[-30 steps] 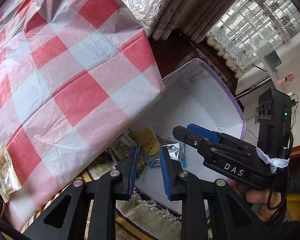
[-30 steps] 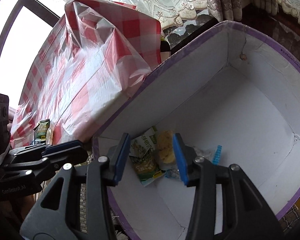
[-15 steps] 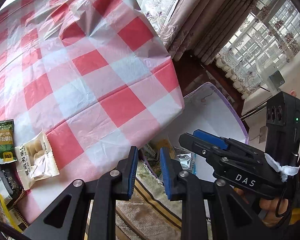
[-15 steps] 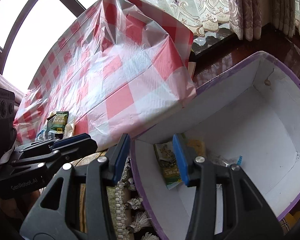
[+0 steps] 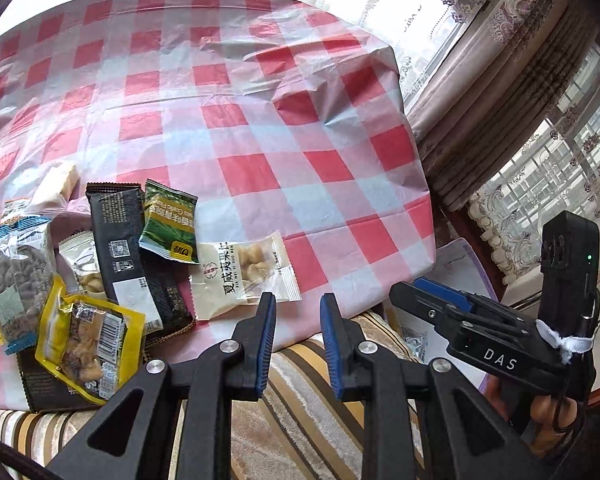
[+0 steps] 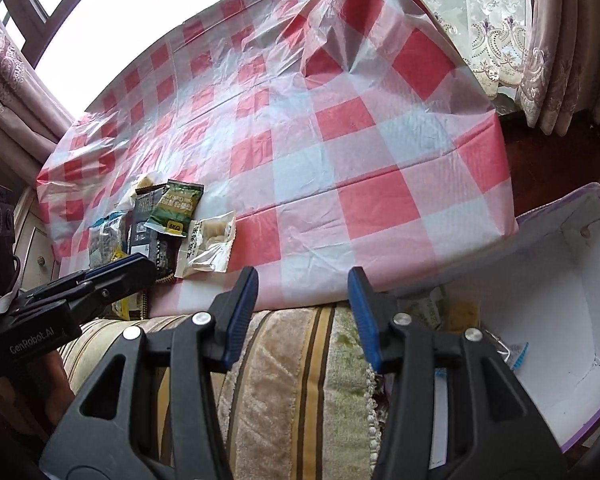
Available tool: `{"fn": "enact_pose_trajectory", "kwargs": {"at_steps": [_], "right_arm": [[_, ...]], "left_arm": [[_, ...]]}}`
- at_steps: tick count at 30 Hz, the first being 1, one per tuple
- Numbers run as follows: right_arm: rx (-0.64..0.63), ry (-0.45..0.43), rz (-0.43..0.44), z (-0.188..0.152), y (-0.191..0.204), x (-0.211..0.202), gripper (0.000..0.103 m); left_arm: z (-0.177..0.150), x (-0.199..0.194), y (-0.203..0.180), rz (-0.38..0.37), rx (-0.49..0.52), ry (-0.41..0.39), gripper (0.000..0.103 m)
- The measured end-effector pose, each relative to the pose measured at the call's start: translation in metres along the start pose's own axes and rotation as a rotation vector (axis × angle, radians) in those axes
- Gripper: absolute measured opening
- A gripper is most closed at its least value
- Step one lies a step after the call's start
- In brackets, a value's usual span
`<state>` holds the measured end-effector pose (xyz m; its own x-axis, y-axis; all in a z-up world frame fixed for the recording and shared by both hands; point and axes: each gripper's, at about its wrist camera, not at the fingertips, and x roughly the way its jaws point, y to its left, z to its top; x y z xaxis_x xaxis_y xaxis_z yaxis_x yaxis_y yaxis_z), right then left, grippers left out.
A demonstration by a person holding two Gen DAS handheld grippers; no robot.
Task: Organize snacks
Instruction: 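Return both tools to the snack pile on the table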
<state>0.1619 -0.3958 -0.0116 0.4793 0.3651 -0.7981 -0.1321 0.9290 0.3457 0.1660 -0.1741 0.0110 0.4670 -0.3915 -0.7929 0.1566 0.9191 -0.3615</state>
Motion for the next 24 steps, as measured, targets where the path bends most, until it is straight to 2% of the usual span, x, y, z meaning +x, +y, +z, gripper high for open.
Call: {"fn": "enact_pose_trajectory", "kwargs": {"at_steps": [4, 6, 8, 10, 14, 20, 24], "right_arm": [[-0.070, 0.014, -0.049, 0.002, 0.023, 0.003, 0.051], [-0.102, 0.023, -0.083, 0.003, 0.033, 0.007, 0.056], [-0.120, 0.027, -0.104, 0.005, 0.041, 0.010, 0.066], [-0.141, 0.030, -0.108, 0.006, 0.049, 0.012, 0.068], [-0.158, 0.051, -0.095, 0.007, 0.064, 0.022, 0.081], [-0.203, 0.110, -0.090, 0.007, 0.089, 0.048, 0.081], [-0.235, 0.141, -0.102, 0.006, 0.101, 0.063, 0.081]], "left_arm": [[-0.010, -0.026, 0.038, 0.007, -0.107, -0.060, 0.024], [-0.017, -0.038, 0.059, 0.015, -0.165, -0.082, 0.024], [-0.024, -0.050, 0.078, 0.026, -0.220, -0.102, 0.024], [-0.030, -0.060, 0.096, 0.044, -0.265, -0.116, 0.024], [-0.039, -0.073, 0.128, 0.070, -0.338, -0.131, 0.025], [-0.046, -0.080, 0.166, 0.064, -0.436, -0.145, 0.038], [-0.041, -0.079, 0.176, 0.086, -0.446, -0.139, 0.039]]}}
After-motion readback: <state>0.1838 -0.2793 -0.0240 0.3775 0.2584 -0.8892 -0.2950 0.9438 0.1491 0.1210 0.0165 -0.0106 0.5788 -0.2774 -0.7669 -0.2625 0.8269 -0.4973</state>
